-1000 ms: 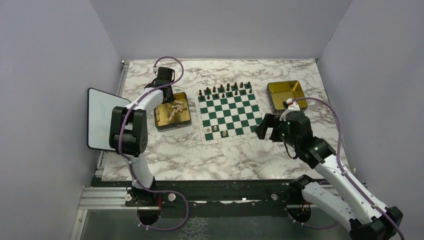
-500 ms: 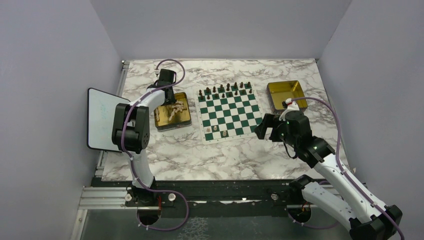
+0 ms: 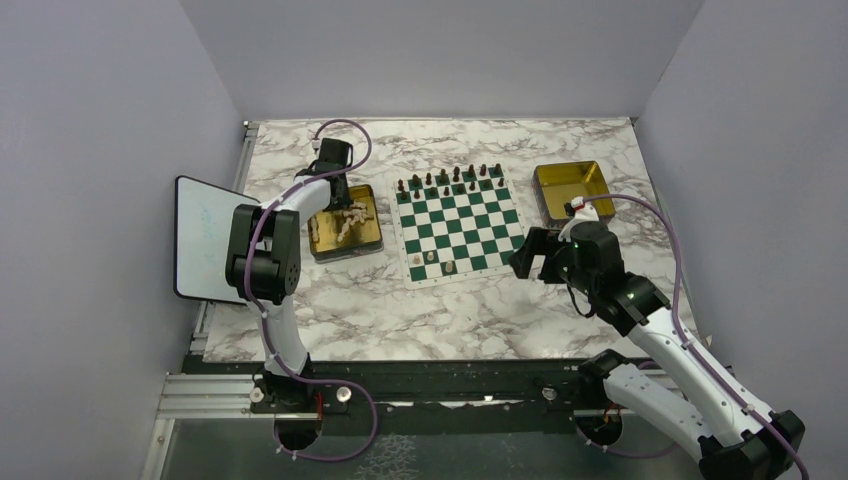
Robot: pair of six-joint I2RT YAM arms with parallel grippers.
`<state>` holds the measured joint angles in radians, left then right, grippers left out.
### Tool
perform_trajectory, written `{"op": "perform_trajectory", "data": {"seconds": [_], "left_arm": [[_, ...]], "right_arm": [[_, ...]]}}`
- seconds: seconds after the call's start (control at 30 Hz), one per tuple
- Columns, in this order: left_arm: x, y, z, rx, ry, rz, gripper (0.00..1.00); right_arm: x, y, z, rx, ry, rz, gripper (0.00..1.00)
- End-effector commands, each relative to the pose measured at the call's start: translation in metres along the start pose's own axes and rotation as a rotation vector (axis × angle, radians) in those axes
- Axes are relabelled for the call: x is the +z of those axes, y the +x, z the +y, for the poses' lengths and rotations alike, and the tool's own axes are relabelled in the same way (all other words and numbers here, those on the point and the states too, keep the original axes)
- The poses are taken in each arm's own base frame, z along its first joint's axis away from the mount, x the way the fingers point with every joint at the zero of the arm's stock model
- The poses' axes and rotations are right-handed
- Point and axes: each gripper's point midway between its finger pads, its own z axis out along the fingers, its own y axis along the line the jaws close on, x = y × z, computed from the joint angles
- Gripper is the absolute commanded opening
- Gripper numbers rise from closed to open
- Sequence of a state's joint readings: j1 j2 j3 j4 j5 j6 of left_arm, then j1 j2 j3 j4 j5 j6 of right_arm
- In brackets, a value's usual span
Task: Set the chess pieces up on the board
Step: Pick up the chess piece from the storage box.
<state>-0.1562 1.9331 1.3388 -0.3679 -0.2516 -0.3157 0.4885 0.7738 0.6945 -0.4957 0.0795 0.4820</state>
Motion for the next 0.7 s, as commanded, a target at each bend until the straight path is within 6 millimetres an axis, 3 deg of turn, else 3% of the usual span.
{"op": "perform_trajectory", "data": {"seconds": [0.0, 0.27, 0.67], "left_arm": [[-0.003, -0.013, -0.004, 0.002, 0.035, -0.019, 0.21], [-0.011, -0.003, -0.007, 0.023, 0.058, 0.043, 0.16], [-0.053, -0.011, -0.015, 0.021, 0.147, 0.039, 0.15]], "right_arm": [[-0.001, -0.003, 0.000, 0.008, -0.008, -0.017, 0.98], [0.000, 0.001, 0.000, 0.011, -0.014, -0.012, 0.98], [0.001, 0.001, 0.001, 0.016, -0.016, -0.009, 0.98]]}}
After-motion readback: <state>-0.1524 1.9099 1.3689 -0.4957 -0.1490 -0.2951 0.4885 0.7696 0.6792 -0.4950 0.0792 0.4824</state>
